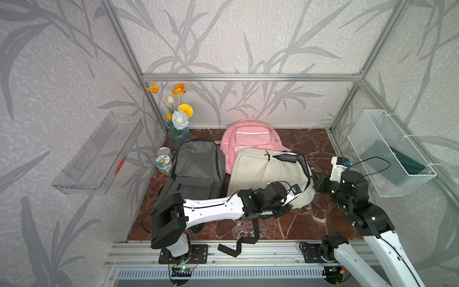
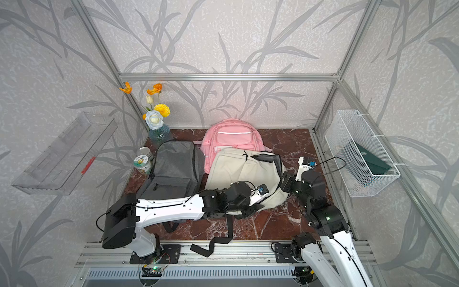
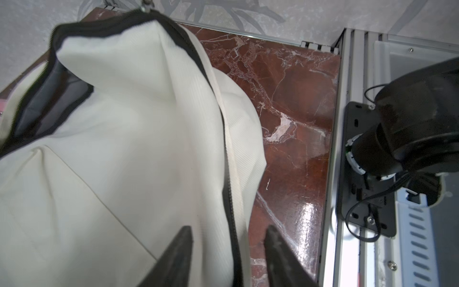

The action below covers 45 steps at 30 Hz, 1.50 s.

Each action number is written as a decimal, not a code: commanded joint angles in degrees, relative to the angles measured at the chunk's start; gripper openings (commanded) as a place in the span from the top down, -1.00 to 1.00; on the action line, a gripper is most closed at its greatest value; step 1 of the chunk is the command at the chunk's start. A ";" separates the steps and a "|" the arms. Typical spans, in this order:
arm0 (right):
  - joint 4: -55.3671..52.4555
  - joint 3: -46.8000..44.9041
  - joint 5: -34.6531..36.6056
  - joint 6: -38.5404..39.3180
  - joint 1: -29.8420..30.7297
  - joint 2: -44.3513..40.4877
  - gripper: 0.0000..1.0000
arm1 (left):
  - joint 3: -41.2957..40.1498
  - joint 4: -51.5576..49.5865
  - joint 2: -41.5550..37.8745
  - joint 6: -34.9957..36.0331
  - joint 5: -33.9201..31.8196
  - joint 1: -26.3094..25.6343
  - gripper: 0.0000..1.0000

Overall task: Zip up the backpack
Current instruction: Zip the zipper on the backpack.

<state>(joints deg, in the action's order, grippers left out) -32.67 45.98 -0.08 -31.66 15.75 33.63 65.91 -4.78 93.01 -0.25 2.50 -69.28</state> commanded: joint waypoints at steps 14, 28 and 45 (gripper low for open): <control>2.15 -2.63 -4.13 -0.91 3.68 -8.77 1.00 | 15.26 1.91 9.41 -8.45 3.26 2.23 0.32; -1.89 -3.04 5.84 -0.84 3.76 -9.49 1.00 | 9.61 2.22 5.43 -6.23 5.65 1.67 0.91; -0.92 4.72 16.59 3.47 1.11 11.53 1.00 | 1.42 -2.68 0.03 1.94 4.14 -4.81 1.00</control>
<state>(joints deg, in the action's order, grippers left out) -38.54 48.73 10.04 -30.22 17.89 45.43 68.79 -2.42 95.09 0.16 5.63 -73.34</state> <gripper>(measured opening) 0.067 0.058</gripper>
